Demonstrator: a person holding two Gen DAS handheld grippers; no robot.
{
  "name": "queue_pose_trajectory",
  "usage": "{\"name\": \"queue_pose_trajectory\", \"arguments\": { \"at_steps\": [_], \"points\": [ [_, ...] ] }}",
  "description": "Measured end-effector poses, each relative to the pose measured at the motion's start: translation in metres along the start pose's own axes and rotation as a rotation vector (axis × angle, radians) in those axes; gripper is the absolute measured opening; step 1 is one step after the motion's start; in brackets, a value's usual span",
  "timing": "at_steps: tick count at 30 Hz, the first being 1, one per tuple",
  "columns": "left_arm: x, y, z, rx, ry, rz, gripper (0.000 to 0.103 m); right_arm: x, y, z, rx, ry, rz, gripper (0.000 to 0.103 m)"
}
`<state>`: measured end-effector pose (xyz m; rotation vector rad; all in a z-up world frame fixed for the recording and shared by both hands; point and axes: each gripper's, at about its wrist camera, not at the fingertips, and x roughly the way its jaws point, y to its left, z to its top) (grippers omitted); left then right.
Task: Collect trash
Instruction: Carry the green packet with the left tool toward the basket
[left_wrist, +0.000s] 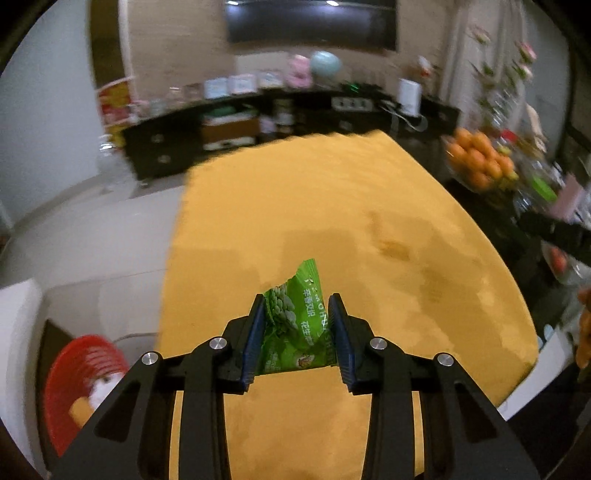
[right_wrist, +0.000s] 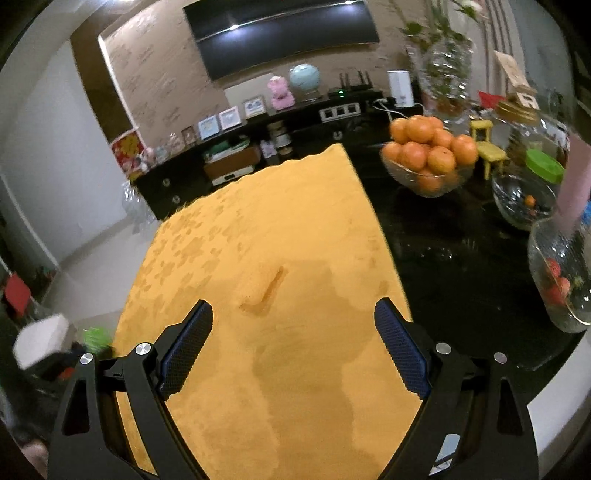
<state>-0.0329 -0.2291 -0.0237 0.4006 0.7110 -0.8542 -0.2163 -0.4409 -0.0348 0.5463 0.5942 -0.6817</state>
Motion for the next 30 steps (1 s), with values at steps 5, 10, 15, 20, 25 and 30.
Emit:
{"name": "queue_pose_trajectory", "arguments": {
  "at_steps": [5,10,15,20,25,30],
  "points": [
    [-0.025,0.044,-0.009,-0.078,-0.054,0.080,0.033,0.014,0.035,-0.005,-0.085,0.019,0.009,0.086],
    [-0.033,0.072,-0.015,-0.118,-0.072,0.136,0.033,0.027,0.079,-0.011,-0.179,0.045,0.047,0.086],
    [-0.040,0.100,-0.021,-0.174,-0.080,0.154,0.033,0.035,0.118,-0.009,-0.258,0.049,0.088,0.086],
    [-0.040,0.122,-0.025,-0.221,-0.075,0.163,0.033,0.044,0.144,0.002,-0.290,0.059,0.112,0.086],
    [-0.037,0.143,-0.030,-0.296,-0.052,0.171,0.033,0.058,0.160,0.018,-0.311,0.074,0.127,0.086],
    [-0.033,0.152,-0.032,-0.329,-0.040,0.189,0.033,0.093,0.161,0.034,-0.313,0.112,0.112,0.086]
  ]
}}
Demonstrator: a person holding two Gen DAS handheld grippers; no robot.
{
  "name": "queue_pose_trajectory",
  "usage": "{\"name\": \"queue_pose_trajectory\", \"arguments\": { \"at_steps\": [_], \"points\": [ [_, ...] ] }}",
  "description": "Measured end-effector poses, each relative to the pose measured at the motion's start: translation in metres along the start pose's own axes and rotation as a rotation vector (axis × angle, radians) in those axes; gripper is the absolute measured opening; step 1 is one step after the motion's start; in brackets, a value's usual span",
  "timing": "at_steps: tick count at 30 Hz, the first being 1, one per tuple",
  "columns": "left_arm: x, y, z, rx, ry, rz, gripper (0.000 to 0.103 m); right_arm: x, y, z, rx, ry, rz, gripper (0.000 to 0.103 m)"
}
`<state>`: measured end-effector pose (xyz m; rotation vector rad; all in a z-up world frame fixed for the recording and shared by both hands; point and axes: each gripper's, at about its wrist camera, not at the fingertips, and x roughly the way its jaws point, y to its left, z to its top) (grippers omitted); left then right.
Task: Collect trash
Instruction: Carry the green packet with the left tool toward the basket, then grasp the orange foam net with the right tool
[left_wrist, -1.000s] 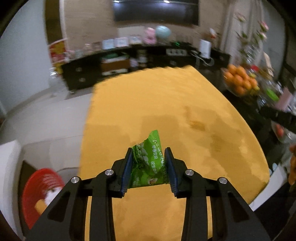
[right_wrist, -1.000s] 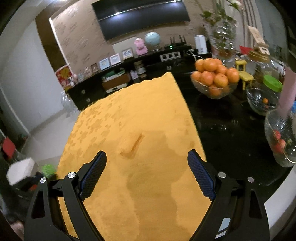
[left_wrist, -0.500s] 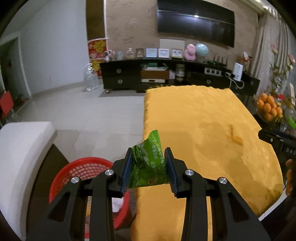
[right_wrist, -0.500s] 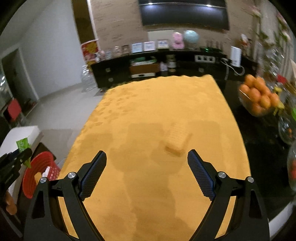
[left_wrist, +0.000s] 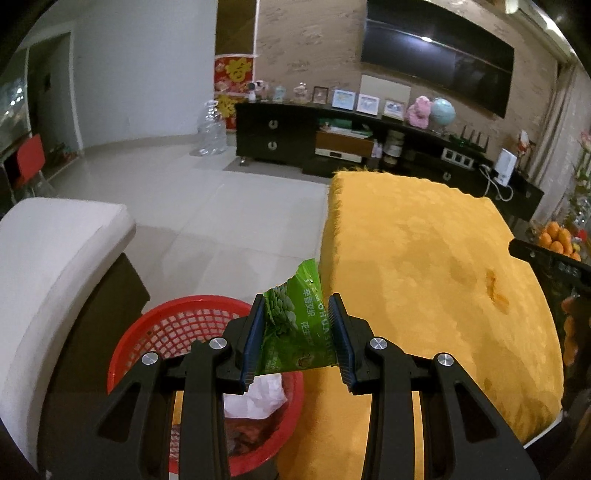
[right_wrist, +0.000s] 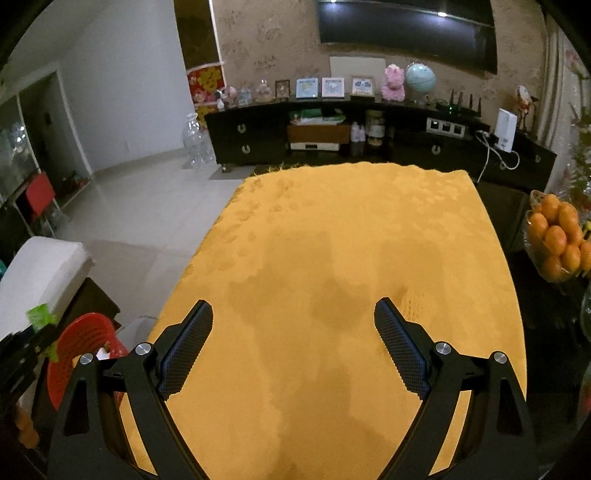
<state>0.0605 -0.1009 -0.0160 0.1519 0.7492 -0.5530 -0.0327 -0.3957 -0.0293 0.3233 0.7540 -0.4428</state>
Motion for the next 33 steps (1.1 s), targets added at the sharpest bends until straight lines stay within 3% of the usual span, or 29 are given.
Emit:
{"name": "queue_pose_trajectory", "arguments": {
  "at_steps": [8,17,20,22,25,33],
  "points": [
    [0.011,0.004,-0.005,-0.002,0.032,0.036,0.033,0.059,-0.061,-0.013,0.126,0.118,-0.117,0.087],
    [0.011,-0.006,-0.006,0.047,0.004,0.045,0.033,0.098,-0.094,-0.028,0.171,0.175,-0.242,0.086],
    [0.009,-0.006,-0.006,0.045,-0.008,0.042,0.033,0.105,-0.099,-0.029,0.175,0.192,-0.239,0.078],
    [0.009,-0.005,-0.006,0.043,-0.010,0.044,0.033,0.110,-0.102,-0.030,0.172,0.209,-0.225,0.064],
    [0.009,-0.005,-0.007,0.044,-0.009,0.046,0.033,0.113,-0.100,-0.032,0.170,0.223,-0.216,0.051],
    [0.007,-0.005,-0.008,0.040,-0.016,0.046,0.033,0.107,-0.103,-0.034,0.165,0.212,-0.182,0.034]
  ]
}}
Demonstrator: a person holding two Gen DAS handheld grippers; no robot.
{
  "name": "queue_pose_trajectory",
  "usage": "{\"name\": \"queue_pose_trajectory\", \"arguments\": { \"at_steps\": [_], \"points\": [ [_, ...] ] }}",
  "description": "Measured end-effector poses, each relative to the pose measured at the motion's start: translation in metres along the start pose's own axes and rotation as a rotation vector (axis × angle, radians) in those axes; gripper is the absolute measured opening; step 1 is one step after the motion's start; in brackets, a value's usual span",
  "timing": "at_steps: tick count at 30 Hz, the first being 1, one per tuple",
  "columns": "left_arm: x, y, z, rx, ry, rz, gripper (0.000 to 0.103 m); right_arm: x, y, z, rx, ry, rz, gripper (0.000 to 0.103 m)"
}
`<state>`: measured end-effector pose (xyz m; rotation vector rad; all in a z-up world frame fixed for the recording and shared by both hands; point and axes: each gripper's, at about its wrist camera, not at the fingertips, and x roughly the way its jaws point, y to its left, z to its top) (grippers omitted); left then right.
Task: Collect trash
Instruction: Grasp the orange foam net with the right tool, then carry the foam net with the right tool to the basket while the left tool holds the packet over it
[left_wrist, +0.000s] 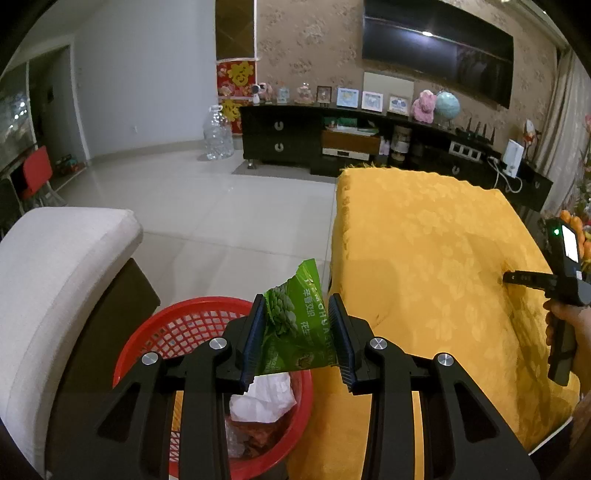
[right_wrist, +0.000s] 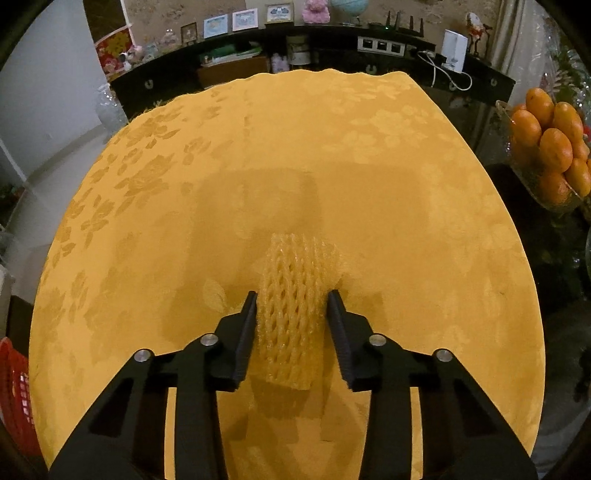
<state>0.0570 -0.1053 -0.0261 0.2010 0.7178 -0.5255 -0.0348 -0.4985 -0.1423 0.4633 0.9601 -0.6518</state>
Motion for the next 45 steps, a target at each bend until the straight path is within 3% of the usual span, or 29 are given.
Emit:
{"name": "queue_pose_trajectory", "arguments": {
  "at_steps": [13,19,35,45],
  "points": [
    [-0.002,0.001,0.003,-0.004,-0.010,0.008,0.033,-0.010,-0.005,-0.002,0.003,-0.029,0.031,0.023],
    [-0.008,0.006,0.008,-0.020,-0.035,0.020,0.033,-0.034,0.017,0.002,-0.036,-0.093,0.066,0.022],
    [-0.026,0.065,0.006,-0.088,-0.067,0.144,0.033,-0.119,0.167,-0.022,-0.325,-0.223,0.340,0.022],
    [-0.036,0.097,-0.004,-0.128,-0.063,0.217,0.033,-0.148,0.258,-0.059,-0.532,-0.215,0.499,0.022]
  ]
}}
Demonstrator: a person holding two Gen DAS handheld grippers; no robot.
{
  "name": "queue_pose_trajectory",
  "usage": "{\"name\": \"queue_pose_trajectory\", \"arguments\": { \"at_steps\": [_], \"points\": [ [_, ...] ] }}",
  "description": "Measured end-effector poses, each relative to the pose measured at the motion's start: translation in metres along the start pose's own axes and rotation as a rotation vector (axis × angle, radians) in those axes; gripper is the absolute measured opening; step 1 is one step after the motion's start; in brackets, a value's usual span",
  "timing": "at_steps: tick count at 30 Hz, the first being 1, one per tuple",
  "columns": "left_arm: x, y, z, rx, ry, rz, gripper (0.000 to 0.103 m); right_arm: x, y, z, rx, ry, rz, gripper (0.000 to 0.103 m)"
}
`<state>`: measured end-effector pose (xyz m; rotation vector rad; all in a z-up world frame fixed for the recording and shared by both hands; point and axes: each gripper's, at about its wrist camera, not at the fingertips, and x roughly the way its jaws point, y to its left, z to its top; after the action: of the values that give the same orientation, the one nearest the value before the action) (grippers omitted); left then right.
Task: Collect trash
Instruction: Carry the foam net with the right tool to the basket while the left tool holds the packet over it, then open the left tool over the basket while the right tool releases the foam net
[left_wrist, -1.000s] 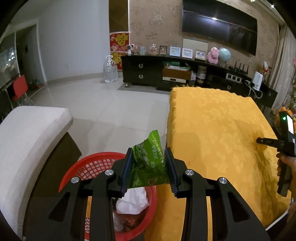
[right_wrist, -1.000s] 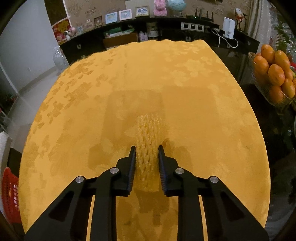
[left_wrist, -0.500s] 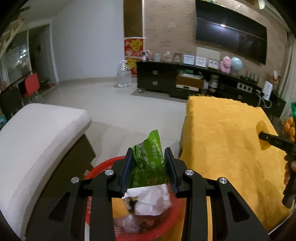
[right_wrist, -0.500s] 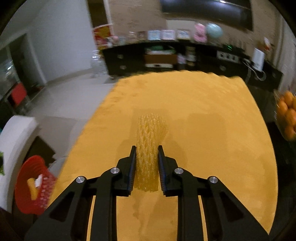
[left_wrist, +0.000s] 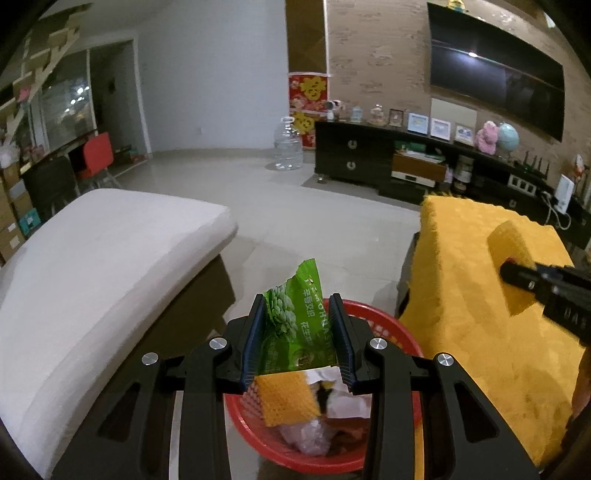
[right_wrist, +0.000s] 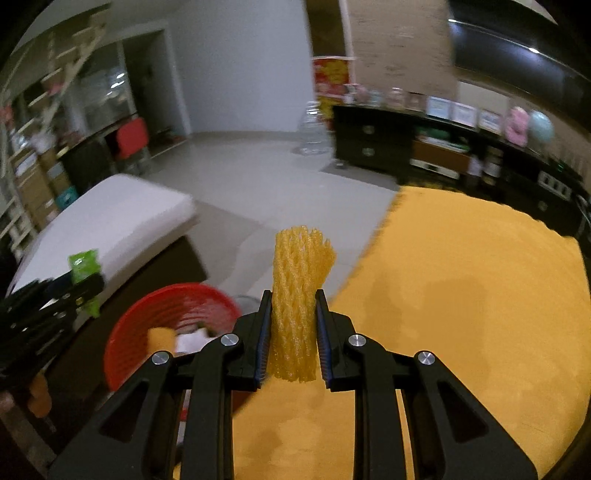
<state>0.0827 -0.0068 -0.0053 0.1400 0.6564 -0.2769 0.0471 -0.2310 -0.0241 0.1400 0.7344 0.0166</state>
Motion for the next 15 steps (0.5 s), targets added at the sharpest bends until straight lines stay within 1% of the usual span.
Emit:
{"name": "queue_pose_trajectory", "arguments": {
  "at_steps": [5,12,15],
  "points": [
    [-0.002,0.009,-0.004,-0.007,0.005,0.024,0.033,0.012,0.033,0.004,-0.057,0.024,0.060,0.022],
    [0.005,0.014,-0.007,-0.005,0.023,0.053,0.033,0.019,0.065,0.014,-0.095,0.036,0.129,0.022],
    [0.010,0.016,-0.010,-0.013,0.038,0.067,0.033,0.025,0.071,0.014,-0.101,0.043,0.150,0.022]
  ]
}}
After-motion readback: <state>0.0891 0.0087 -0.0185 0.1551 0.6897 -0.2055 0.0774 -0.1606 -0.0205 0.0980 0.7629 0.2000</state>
